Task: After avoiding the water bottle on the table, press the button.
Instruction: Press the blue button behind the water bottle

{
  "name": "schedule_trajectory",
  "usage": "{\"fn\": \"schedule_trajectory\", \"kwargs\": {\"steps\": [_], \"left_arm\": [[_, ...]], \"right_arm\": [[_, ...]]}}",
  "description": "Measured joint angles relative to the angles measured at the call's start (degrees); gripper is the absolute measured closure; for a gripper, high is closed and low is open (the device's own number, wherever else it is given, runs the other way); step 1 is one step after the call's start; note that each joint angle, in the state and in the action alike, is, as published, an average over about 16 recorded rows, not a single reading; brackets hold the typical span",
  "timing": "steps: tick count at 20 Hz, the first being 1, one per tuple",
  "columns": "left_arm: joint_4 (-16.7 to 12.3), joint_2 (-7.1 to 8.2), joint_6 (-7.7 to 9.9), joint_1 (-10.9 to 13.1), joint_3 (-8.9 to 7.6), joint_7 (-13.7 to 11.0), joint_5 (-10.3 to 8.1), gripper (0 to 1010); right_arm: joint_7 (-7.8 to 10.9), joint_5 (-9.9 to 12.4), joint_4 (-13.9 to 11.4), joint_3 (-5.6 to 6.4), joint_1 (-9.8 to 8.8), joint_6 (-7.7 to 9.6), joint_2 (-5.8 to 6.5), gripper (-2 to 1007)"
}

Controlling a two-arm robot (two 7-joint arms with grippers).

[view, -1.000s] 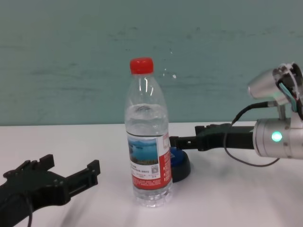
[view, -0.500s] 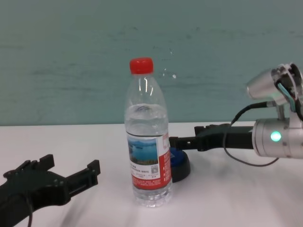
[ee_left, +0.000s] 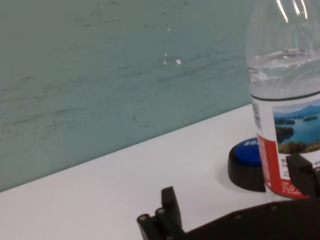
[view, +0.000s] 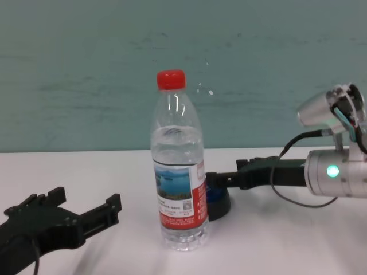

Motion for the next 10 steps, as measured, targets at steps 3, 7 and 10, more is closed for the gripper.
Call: {"fn": "schedule_trajectory", "kwargs": {"steps": [3,7,10], "left_arm": [[0.0,0.0,0.0,0.0,0.0,0.0,0.0,10],[0.0,0.0,0.0,0.0,0.0,0.0,0.0,10],[0.0,0.0,0.0,0.0,0.0,0.0,0.0,10]], "right_arm": [[0.18,-0.2,1.0,-0.01,0.2,-0.16,-0.28,1],[0.43,-0.4,2.2,-0.01,0.43,-0.37,-0.63,1],[0.54,-0.6,2.8,0.02,0.49,-0.49,-0.81,1]]}}
